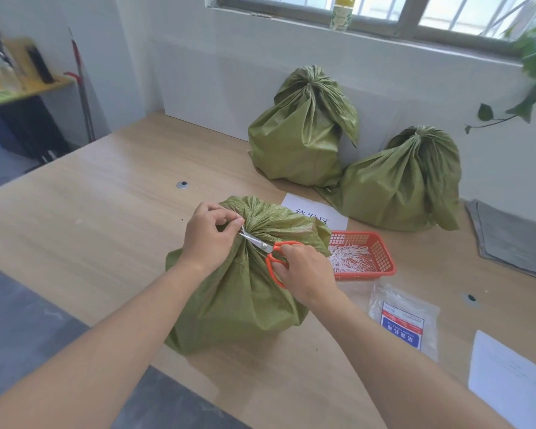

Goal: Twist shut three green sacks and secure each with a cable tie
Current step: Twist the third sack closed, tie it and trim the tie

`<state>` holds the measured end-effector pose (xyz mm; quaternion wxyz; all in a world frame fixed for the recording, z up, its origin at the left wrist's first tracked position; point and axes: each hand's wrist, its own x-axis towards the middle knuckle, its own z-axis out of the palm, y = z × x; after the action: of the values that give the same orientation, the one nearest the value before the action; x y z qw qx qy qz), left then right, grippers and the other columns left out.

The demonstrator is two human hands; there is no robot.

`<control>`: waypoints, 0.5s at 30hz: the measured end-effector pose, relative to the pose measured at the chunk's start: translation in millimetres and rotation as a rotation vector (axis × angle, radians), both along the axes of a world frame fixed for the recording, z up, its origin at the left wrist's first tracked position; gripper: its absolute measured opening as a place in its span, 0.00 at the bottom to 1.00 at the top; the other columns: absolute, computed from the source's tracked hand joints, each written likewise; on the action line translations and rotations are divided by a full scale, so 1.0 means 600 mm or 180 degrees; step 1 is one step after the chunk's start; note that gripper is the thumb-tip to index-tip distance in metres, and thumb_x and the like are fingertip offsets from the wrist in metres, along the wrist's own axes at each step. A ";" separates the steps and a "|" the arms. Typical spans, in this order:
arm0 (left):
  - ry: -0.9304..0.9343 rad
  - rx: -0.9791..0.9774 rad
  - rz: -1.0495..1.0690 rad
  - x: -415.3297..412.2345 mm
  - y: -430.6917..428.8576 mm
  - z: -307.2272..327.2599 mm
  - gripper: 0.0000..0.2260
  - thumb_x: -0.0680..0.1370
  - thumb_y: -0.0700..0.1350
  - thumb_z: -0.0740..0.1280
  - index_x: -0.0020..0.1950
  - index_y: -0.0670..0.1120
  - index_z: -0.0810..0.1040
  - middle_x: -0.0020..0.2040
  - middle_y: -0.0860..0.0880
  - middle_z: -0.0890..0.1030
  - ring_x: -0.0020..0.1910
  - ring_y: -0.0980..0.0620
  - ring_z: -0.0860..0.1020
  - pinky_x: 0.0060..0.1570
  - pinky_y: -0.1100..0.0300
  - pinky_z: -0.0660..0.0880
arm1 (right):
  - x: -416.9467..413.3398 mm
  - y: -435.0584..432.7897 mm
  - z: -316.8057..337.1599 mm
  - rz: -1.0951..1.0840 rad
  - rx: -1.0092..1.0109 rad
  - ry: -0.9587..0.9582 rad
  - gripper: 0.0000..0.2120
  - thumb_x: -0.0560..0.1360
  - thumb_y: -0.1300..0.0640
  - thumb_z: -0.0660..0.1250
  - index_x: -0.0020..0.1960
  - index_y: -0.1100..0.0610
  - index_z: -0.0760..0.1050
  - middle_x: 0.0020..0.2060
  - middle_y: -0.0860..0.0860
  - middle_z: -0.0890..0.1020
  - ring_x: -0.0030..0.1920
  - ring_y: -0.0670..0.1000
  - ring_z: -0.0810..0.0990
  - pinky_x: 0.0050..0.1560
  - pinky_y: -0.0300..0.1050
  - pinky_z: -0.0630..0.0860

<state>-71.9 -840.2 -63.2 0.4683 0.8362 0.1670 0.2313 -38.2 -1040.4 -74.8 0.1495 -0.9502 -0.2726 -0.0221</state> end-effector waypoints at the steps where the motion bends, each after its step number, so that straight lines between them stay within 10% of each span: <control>1: 0.0034 0.0001 0.0027 0.000 0.000 -0.001 0.02 0.77 0.46 0.75 0.49 0.49 0.86 0.50 0.57 0.75 0.50 0.49 0.82 0.52 0.64 0.75 | -0.001 0.000 0.002 -0.0004 -0.0030 0.0024 0.13 0.82 0.45 0.63 0.53 0.54 0.78 0.46 0.50 0.82 0.48 0.57 0.82 0.42 0.49 0.75; 15: 0.0072 -0.0231 0.0167 -0.011 -0.016 0.005 0.06 0.78 0.47 0.74 0.51 0.46 0.87 0.53 0.51 0.78 0.47 0.52 0.83 0.43 0.73 0.71 | -0.023 -0.003 0.020 -0.0182 -0.0155 0.0273 0.15 0.83 0.47 0.63 0.48 0.59 0.77 0.42 0.58 0.82 0.43 0.63 0.82 0.44 0.55 0.81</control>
<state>-78.6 -850.0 -60.0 0.4901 0.8167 0.2024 0.2278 -52.0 -1042.2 -63.0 0.1371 -0.9610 -0.2391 0.0210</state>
